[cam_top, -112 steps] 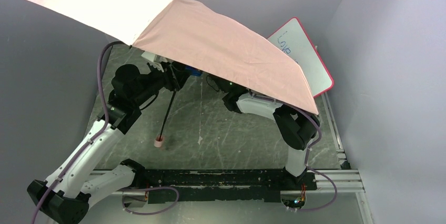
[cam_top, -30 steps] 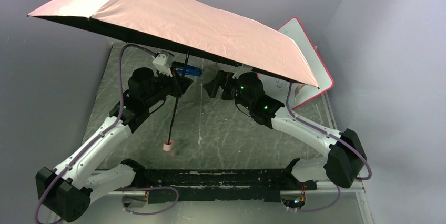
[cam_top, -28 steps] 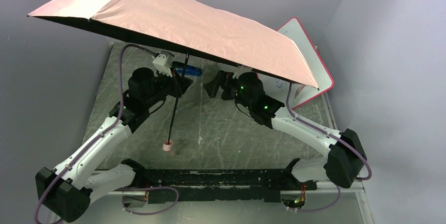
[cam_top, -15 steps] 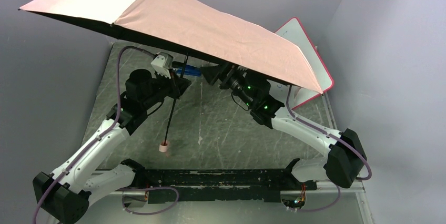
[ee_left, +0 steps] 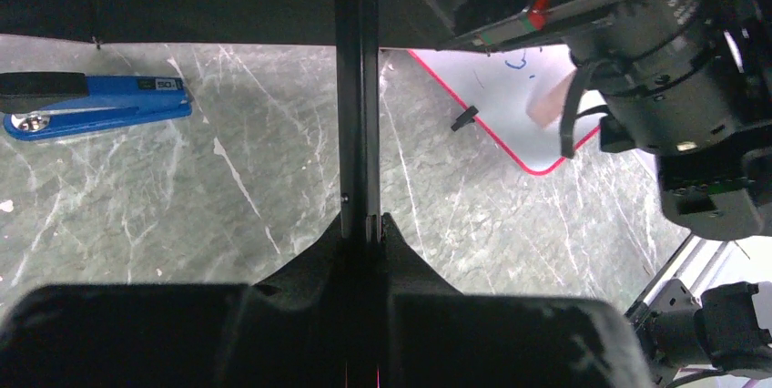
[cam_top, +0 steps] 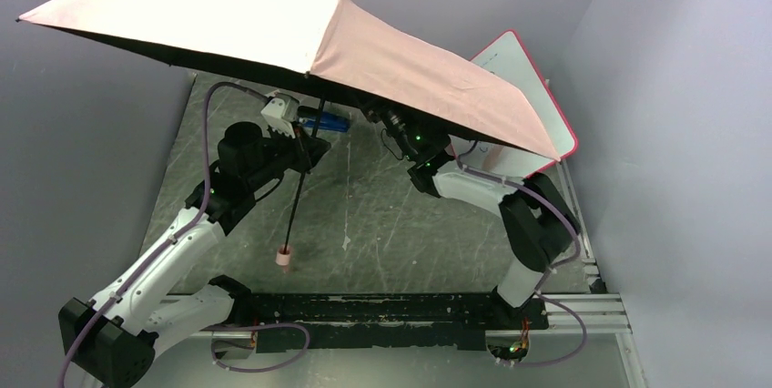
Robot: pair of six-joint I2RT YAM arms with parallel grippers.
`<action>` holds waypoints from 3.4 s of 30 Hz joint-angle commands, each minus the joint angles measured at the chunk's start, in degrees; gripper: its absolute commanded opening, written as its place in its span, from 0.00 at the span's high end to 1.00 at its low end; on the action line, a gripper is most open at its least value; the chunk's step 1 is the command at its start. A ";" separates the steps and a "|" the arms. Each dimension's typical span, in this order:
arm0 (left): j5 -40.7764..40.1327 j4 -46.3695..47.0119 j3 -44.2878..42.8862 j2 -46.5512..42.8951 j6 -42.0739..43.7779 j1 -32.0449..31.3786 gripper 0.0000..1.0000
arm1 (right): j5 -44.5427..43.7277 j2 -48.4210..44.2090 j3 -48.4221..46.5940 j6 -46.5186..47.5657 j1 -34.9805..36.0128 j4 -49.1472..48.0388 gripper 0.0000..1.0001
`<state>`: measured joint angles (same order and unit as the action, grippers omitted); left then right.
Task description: Put away the umbrella
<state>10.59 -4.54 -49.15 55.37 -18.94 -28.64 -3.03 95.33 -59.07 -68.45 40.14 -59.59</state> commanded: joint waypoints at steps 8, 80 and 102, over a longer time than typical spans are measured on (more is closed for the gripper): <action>1.86 2.19 -0.40 -1.10 0.32 0.25 0.95 | 0.03 4.66 -8.21 -2.53 -0.23 -12.06 0.21; -0.37 3.75 -2.30 1.75 -2.14 -0.62 0.95 | 4.12 9.80 -6.55 5.84 6.63 -3.74 1.00; -0.13 -0.36 -0.47 0.55 -0.87 -0.61 0.44 | -4.84 6.84 -7.31 1.88 7.14 -5.74 1.00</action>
<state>11.81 -8.91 -48.66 58.81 -20.29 -29.74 -8.84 103.22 -62.30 -65.49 46.37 -64.49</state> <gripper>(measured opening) 0.419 0.244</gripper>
